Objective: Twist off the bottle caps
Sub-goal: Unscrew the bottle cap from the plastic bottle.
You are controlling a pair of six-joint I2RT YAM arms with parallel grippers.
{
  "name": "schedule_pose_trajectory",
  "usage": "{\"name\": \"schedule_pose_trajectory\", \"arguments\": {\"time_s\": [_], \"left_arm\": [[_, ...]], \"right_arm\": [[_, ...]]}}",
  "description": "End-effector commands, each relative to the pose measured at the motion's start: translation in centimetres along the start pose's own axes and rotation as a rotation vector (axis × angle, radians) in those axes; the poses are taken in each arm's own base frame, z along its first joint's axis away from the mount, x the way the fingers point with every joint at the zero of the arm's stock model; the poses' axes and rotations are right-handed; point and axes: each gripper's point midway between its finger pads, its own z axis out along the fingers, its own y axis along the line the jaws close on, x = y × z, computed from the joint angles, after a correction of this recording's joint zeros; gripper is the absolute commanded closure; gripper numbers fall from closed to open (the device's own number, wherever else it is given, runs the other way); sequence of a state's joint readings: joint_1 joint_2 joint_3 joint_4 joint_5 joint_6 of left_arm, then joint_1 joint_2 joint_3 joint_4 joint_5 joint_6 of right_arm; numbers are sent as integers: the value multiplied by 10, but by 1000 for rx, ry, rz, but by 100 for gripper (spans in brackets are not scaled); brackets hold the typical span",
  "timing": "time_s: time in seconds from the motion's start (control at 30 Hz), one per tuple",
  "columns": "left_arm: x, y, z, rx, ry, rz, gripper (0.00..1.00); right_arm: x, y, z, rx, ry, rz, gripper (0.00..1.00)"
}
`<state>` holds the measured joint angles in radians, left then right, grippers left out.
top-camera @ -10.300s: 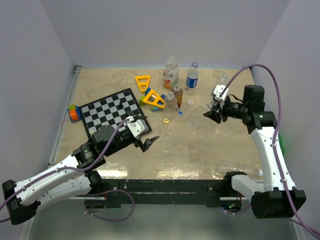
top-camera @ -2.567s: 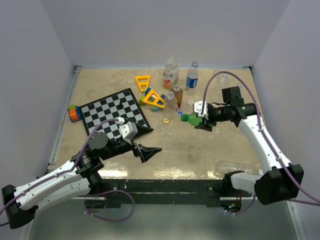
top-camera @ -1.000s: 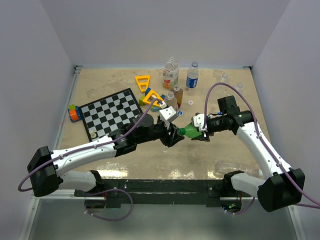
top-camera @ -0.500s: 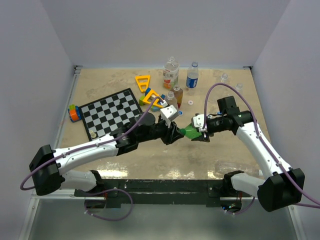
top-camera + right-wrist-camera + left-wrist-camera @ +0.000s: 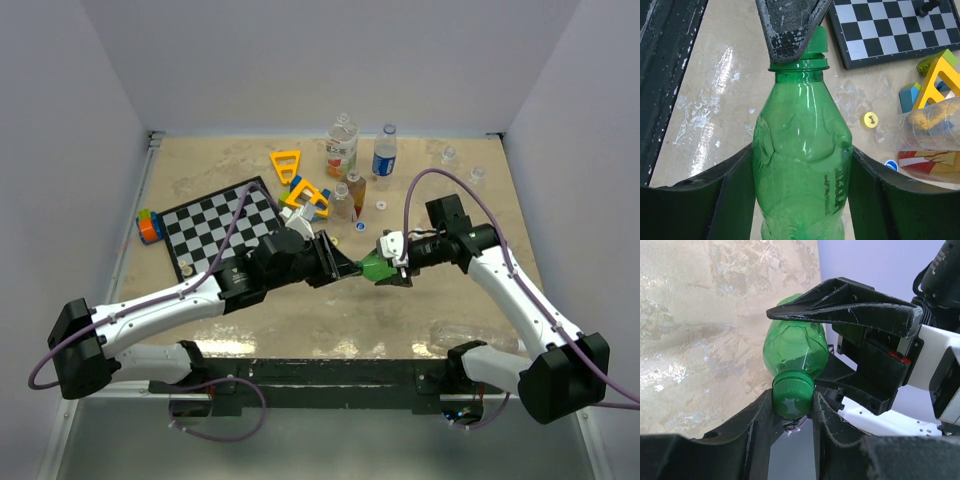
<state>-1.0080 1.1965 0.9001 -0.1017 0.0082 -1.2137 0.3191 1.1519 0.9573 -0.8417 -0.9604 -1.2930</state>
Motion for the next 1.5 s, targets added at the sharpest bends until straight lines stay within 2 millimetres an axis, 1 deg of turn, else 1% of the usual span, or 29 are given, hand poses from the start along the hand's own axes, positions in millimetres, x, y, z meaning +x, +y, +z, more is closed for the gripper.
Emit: {"name": "schedule_pose_trajectory", "arguments": {"time_s": [0.0,0.03,0.17,0.2,0.23,0.27,0.3,0.33,0.37,0.4,0.47,0.53,0.57,0.6,0.63,0.7,0.8,0.83,0.9,0.97,1.07,1.1,1.13,1.27,1.4,1.47], "left_arm": [[-13,-18,-9,69,-49,-53,100],[-13,-18,-11,71,-51,-21,95],[-13,-12,-23,84,-63,96,57],[-14,-14,-30,104,-75,125,48],[-9,-12,-33,119,-59,174,40],[-9,-14,-41,145,-62,210,24],[-8,-15,-48,171,-65,255,18],[-4,-11,-53,195,-59,329,13],[-1,-16,-60,250,-65,375,8],[2,-14,-67,279,-69,418,7],[7,1,-76,307,-93,549,4],[4,19,-81,269,-125,675,3],[2,24,-86,256,-138,741,2],[-2,35,-88,207,-144,813,1],[-7,39,-93,186,-160,882,1],[-14,38,-99,183,-193,1004,1],[-11,28,-102,262,-210,1183,2],[-10,26,-101,284,-205,1261,3],[2,26,-94,340,-144,1402,7],[4,23,-86,353,-123,1473,9],[12,21,-72,402,-87,1572,12],[14,21,-68,410,-73,1591,12],[11,9,-64,433,-108,1611,12],[10,6,-49,439,-112,1648,14],[8,0,-34,435,-138,1654,19],[8,-4,-27,442,-148,1639,24]], "right_arm": [[5,0,1,5,11,18,100],[5,0,1,5,13,18,100],[6,0,3,2,14,20,100],[6,0,3,0,15,20,100],[7,0,3,-1,17,24,100],[7,0,4,-2,18,23,100],[7,0,3,-2,18,25,100],[8,0,4,-2,19,23,100],[9,1,4,-4,20,26,100],[9,0,4,-3,21,24,100],[11,0,5,-8,24,25,100],[13,1,5,-13,30,23,100],[14,1,6,-15,32,25,100],[15,2,6,-15,34,22,100],[15,2,6,-16,33,21,100],[15,3,7,-20,29,12,100],[19,7,9,-36,29,10,100],[20,7,10,-40,29,12,100],[21,9,10,-48,31,11,100],[23,10,11,-51,31,9,100],[23,11,11,-53,31,-1,100],[24,12,11,-57,32,-1,100],[24,12,12,-57,32,-2,100],[24,12,12,-59,31,-6,100],[24,13,13,-65,28,-7,100],[24,13,13,-65,28,-7,100]]}}
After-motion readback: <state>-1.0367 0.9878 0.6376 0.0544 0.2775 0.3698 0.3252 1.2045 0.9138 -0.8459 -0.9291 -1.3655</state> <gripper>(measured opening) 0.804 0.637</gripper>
